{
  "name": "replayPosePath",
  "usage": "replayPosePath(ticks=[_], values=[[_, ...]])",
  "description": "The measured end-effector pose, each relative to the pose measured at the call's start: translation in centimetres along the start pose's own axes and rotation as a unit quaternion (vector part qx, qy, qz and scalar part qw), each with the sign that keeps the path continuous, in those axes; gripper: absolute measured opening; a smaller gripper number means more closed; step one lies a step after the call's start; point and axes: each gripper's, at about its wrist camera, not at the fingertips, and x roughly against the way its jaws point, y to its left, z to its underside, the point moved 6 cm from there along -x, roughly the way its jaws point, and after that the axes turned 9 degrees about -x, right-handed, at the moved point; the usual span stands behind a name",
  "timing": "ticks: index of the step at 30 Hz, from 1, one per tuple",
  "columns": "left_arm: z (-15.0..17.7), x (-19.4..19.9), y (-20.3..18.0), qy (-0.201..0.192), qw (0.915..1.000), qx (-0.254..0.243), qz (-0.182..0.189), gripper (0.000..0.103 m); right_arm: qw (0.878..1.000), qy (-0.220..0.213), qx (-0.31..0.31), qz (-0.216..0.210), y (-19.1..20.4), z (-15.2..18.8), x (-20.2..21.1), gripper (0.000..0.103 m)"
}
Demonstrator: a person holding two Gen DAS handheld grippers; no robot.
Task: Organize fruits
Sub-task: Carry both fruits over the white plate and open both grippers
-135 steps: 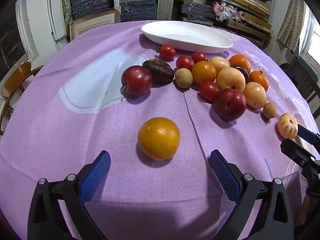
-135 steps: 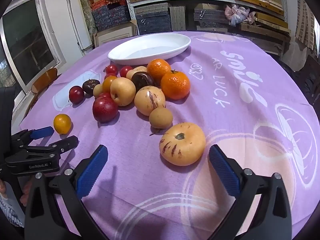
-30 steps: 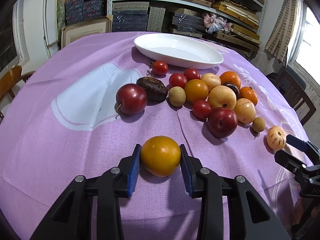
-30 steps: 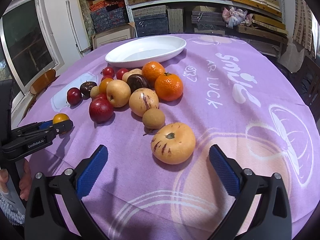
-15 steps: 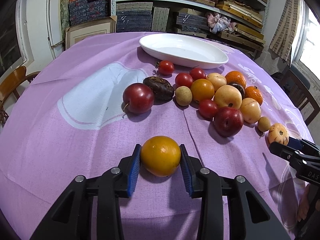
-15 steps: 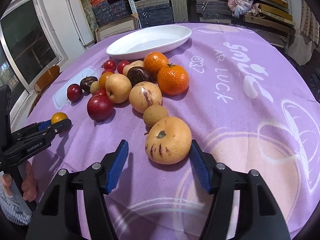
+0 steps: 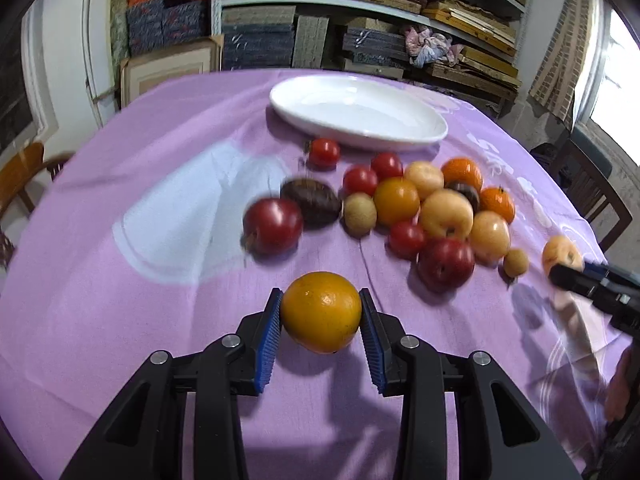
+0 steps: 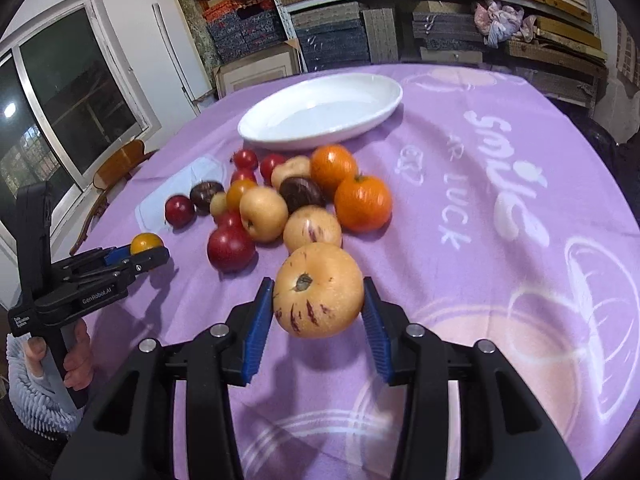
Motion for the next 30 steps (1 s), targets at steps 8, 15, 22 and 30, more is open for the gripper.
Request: replayPosePath(ticks=[8, 15, 22, 30], values=[[-10.3, -3.9, 0.2, -0.018, 0.9995, -0.022, -0.009, 0.038, 0.998, -0.04, 0.031, 0.03, 1.8, -11.4, -5.2, 0.043], [-14.7, -11.3, 1.0, 0.025, 0.9995, -0.016, -0.013, 0.038, 0.996, 0.004, 0.045, 0.075, 1.5, -16.1, -14.2, 0.043], [-16.7, -13.0, 1.3, 0.02, 0.9997, -0.006, -0.013, 0.039, 0.995, 0.013, 0.048, 0.087, 0.8, -17.4, -16.8, 0.043], [-15.2, -6.8, 4.5, -0.019, 0.999, 0.031, -0.025, 0.065, 0.995, -0.062, 0.05, 0.066, 0.9, -15.5, -8.9, 0.07]])
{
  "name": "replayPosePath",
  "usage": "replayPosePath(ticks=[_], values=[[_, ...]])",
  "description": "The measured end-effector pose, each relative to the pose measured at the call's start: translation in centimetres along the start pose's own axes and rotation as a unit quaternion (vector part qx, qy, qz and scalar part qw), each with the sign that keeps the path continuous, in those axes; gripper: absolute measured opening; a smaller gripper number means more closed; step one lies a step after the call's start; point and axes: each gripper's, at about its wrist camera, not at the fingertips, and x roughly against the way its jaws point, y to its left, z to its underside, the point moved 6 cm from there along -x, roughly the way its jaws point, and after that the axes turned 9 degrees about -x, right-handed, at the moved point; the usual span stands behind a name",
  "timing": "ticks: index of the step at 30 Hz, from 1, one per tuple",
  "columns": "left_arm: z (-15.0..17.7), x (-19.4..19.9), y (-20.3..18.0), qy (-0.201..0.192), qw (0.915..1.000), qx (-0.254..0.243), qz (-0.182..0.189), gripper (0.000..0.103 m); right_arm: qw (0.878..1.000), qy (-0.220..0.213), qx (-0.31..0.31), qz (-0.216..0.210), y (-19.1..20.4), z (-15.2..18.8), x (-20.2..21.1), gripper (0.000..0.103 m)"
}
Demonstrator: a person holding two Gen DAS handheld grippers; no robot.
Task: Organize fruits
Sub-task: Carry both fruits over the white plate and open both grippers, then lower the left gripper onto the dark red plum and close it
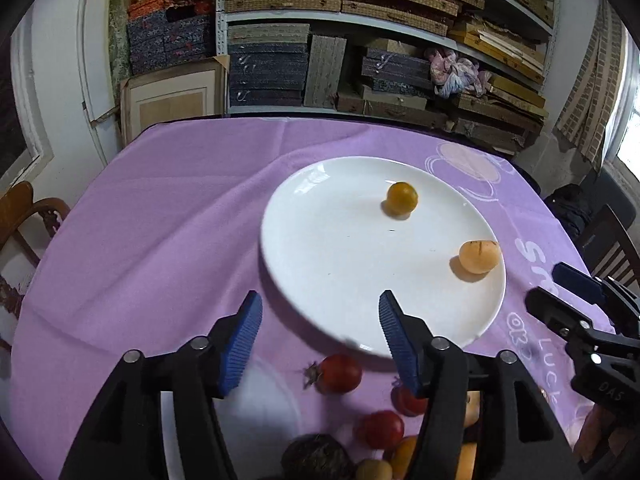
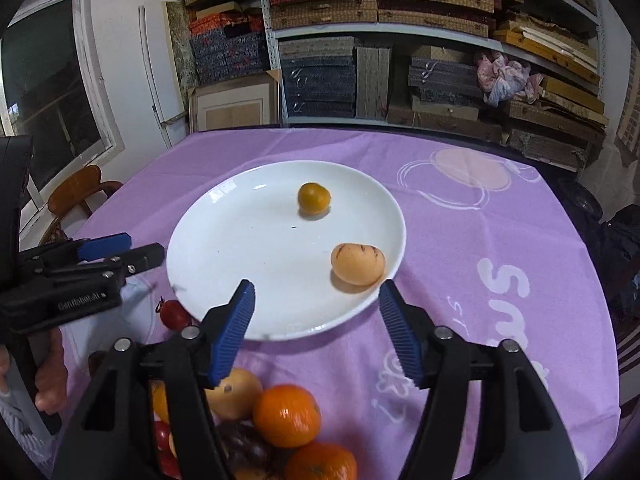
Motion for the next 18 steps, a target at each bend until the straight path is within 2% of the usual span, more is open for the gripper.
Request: replayPosePath(ticks=[3, 7, 10, 12, 15, 18], values=[[2.5, 2.9, 2.1, -0.015, 0.9994, 0.012, -0.03, 0.072, 0.999, -0.037, -0.002, 0.0, -0.8, 2.5, 3.7, 0.084], [6.6, 4.8, 4.1, -0.015, 0.9977, 0.033, -0.058, 0.076, 0.997, -0.077, -0.006, 0.02, -2.3, 5.9, 6.9, 0.094], [8.9, 5.4, 5.0, -0.017, 0.9959, 0.056, -0.069, 0.077, 0.995, -0.092, -0.016, 0.029, -3.3, 7.5, 8.3, 0.095], [9.9, 5.5, 4.9, -0.017, 0.9962, 0.059, -0.063, 0.077, 0.995, -0.098, -0.022, 0.03, -3.9, 8.1, 8.8, 0.096], [10.7, 5.8, 3.5, -0.018, 0.9976, 0.034, -0.057, 0.077, 0.993, -0.11, -0.014, 0.042, -4.3, 8.6, 9.0, 0.099], [10.7, 5.9, 1.3, -0.02, 0.9987, -0.017, -0.043, 0.081, 0.992, -0.117, 0.003, 0.055, -4.4, 8.3, 8.7, 0.099]])
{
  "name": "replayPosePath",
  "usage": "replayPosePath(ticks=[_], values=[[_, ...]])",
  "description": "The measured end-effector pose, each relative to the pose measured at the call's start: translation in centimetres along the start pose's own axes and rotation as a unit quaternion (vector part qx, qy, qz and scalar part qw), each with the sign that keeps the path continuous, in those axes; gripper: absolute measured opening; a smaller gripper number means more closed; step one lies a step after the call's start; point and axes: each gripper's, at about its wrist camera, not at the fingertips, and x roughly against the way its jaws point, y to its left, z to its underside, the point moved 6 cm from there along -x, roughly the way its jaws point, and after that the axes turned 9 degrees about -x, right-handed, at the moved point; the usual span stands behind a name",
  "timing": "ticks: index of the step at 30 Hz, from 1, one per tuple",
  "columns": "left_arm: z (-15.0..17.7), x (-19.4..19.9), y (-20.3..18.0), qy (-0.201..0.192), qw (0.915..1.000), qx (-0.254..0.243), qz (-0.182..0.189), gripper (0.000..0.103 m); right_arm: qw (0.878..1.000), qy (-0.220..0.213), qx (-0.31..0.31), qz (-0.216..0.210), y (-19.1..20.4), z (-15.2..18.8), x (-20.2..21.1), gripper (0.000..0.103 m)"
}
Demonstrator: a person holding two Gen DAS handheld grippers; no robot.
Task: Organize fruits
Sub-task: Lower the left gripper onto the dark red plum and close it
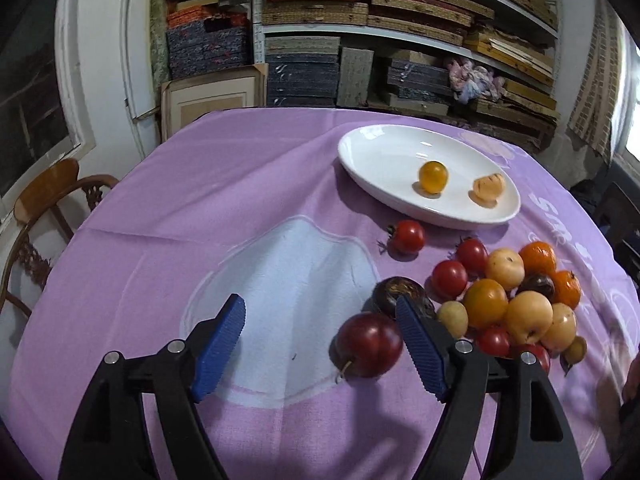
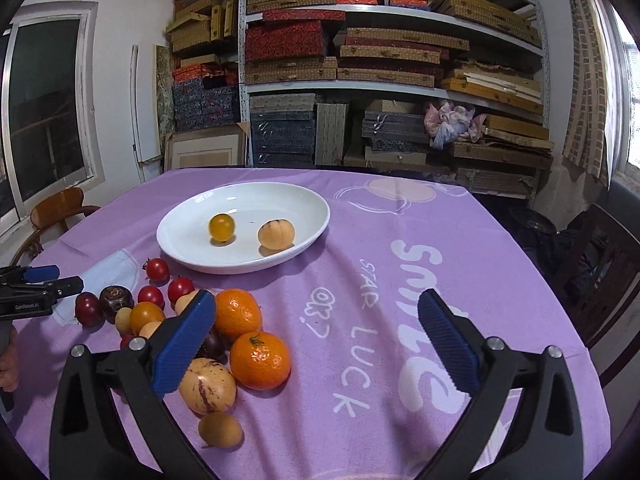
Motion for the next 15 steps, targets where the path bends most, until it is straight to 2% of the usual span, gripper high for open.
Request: replayPosePath(ticks=[2, 5, 10, 15], values=[[-0.1, 0.2, -1.1, -0.004, 0.9993, -0.036, 0.002, 0.084, 1.0, 0.008, 0.001, 0.002, -0.1, 0.3, -0.4, 0.099], [0.2, 0.3, -1.8, -0.008, 0.9979, -0.064, 0.003, 0.085, 1.0, 0.02, -0.02, -0.013, -0.5, 0.0, -0.9, 0.099], [1.2, -0.6, -1.0, 0.007, 0.9987, -0.041, 0.03, 0.085, 0.997, 0.034, -0.064, -0.028, -1.9, -0.4, -1.3, 0.099], [1.4, -1.6, 0.3, 0.021, 0.9993, -0.024, 0.018, 0.085, 0.992, 0.046, -0.113, -0.043, -3.4, -0.7, -1.5, 0.099]])
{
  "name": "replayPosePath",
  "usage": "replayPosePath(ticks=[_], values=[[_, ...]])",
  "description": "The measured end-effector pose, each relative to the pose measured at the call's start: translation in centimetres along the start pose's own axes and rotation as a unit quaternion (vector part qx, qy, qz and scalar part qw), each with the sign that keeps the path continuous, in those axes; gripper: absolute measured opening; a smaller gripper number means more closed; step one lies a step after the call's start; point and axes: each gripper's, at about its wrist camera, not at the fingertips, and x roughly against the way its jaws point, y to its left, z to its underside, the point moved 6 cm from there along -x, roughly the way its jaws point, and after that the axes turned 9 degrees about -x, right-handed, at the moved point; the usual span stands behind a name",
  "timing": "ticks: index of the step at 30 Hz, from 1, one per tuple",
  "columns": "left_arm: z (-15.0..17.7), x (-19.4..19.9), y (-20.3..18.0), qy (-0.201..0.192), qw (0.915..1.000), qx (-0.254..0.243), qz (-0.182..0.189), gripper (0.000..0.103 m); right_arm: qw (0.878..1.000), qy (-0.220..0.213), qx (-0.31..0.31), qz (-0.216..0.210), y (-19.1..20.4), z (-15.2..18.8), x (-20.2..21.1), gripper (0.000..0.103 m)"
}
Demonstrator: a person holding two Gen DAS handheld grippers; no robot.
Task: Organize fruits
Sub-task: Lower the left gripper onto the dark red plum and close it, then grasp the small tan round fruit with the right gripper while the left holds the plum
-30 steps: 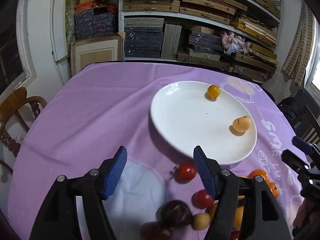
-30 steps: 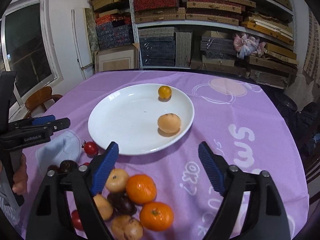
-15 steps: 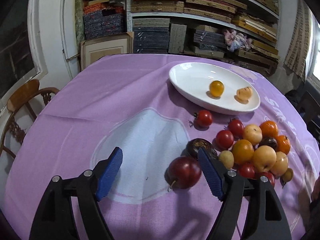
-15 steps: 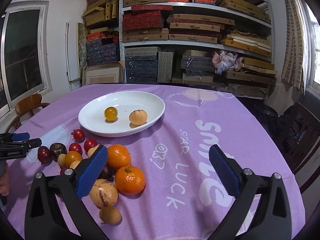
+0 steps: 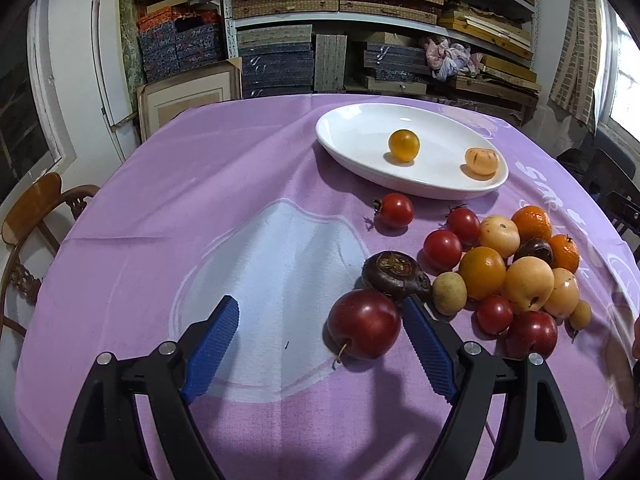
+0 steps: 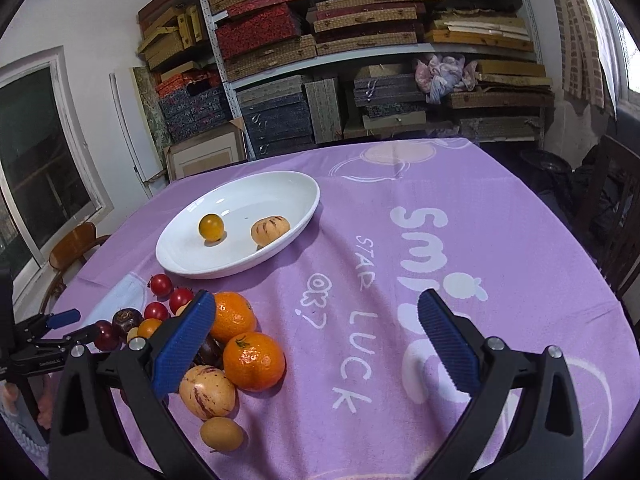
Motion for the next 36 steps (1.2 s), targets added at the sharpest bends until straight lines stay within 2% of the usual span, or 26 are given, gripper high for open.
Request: replayPosePath(ticks=[5, 12, 13, 16, 18, 21, 26, 29, 32, 36], values=[[0.3, -0.4, -0.2, 0.004, 1.0, 0.0, 0.006, 0.084, 0.999, 0.014, -0.047, -0.012, -1.5, -0.3, -0.3, 0.099], [0.5, -0.7, -3.6, -0.009, 0.9976, -0.067, 0.011, 0.083, 0.997, 0.016, -0.071, -0.013, -2.1, -0.4, -0.4, 0.099], [0.6, -0.8, -3.8, -0.008, 0.9975, -0.069, 0.017, 0.081, 0.997, 0.015, -0.07, -0.014, -2.0, -0.4, -0.4, 0.099], [0.8, -1.6, -3.6, 0.008, 0.9974, -0.06, 0.038, 0.06, 0.998, 0.016, -0.065, -0.009, -1.9, -0.3, -0.5, 0.099], [0.9, -2.0, -3.1, 0.017, 0.9975, -0.044, 0.052, 0.053, 0.998, 0.017, -0.065, -0.01, -1.8, -0.3, -0.5, 0.099], [0.8, -2.1, -2.5, 0.018, 0.9976, -0.028, 0.061, 0.053, 0.998, 0.017, -0.065, -0.009, -1.8, -0.3, -0.6, 0.099], [0.9, -2.5, -2.5, 0.025, 0.9979, -0.036, 0.049, 0.052, 0.998, 0.019, -0.062, -0.009, -1.6, -0.2, -0.7, 0.099], [1.1, -2.7, -2.2, 0.033, 0.9977, -0.035, 0.047, 0.046, 0.999, 0.029, -0.038, -0.013, -0.7, 0.1, -0.8, 0.099], [1.2, -2.8, -1.8, 0.035, 0.9979, -0.026, 0.047, 0.041, 0.998, 0.048, 0.028, -0.028, 1.4, 0.6, -0.5, 0.099], [1.1, -2.7, -1.5, 0.033, 0.9982, -0.022, 0.045, 0.041, 0.985, 0.076, 0.144, -0.061, 4.5, 2.3, 0.5, 0.099]])
